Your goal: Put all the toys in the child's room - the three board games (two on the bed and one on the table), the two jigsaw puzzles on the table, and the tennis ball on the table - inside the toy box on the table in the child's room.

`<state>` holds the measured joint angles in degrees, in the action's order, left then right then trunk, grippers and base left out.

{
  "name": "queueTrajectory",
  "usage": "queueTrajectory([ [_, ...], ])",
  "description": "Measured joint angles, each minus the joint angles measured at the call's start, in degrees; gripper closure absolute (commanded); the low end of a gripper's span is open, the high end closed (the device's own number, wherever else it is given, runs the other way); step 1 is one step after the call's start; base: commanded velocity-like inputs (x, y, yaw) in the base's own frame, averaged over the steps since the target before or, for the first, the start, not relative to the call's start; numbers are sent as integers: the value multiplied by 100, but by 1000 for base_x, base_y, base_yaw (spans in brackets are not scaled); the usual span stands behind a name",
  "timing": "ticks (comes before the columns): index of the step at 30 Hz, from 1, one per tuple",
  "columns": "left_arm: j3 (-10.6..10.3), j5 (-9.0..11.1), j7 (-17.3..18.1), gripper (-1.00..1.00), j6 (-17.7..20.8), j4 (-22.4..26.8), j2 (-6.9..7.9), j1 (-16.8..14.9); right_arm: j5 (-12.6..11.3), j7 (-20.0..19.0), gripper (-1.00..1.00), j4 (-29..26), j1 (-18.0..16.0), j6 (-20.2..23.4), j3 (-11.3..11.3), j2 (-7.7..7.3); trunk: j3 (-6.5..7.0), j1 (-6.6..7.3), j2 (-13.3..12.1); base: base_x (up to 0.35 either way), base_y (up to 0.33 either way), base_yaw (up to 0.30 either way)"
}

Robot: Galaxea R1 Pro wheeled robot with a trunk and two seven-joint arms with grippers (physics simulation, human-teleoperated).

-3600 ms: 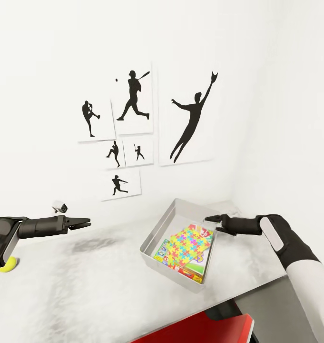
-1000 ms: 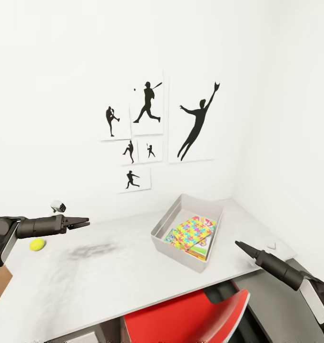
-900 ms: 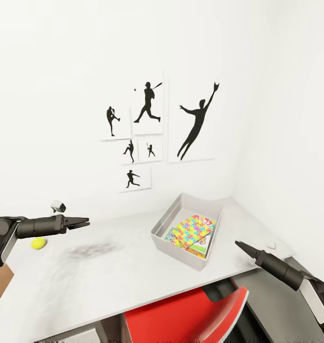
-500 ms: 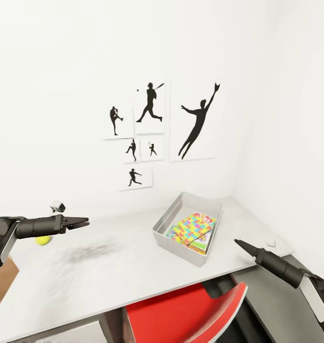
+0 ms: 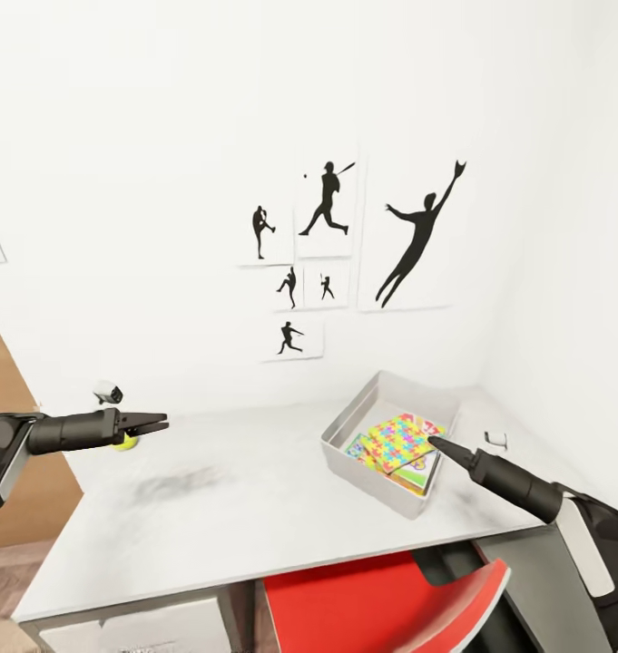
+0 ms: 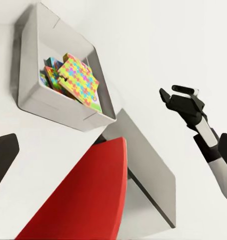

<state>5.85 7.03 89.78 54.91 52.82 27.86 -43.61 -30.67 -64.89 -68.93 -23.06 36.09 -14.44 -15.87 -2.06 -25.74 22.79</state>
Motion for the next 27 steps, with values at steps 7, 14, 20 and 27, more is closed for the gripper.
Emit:
queueTrajectory([
  [7, 57, 2, 0, -100, 24, -6, 0, 0, 10, 126, -100, -78, 18, 41, 4, 28, 20, 0, -1, -21, 3, 275],
  [14, 79, 1, 0, -100, 31, -20, 6, -1, 17, 309, -100, -89, 23, 49, 5, 33, 37, -1, -1, -145, 84, 277],
  [20, 155, 2, 0, -100, 13, -71, 5, 4, 26, 346, -100, -86, 22, 50, 14, 36, 52, 0, -1, -38, 30, 278],
  [27, 386, -4, 1, -100, -16, -197, 1, 6, 28, 428, -100, -73, 25, 44, 27, 41, 67, 0, -1, -6, 175, 278],
])
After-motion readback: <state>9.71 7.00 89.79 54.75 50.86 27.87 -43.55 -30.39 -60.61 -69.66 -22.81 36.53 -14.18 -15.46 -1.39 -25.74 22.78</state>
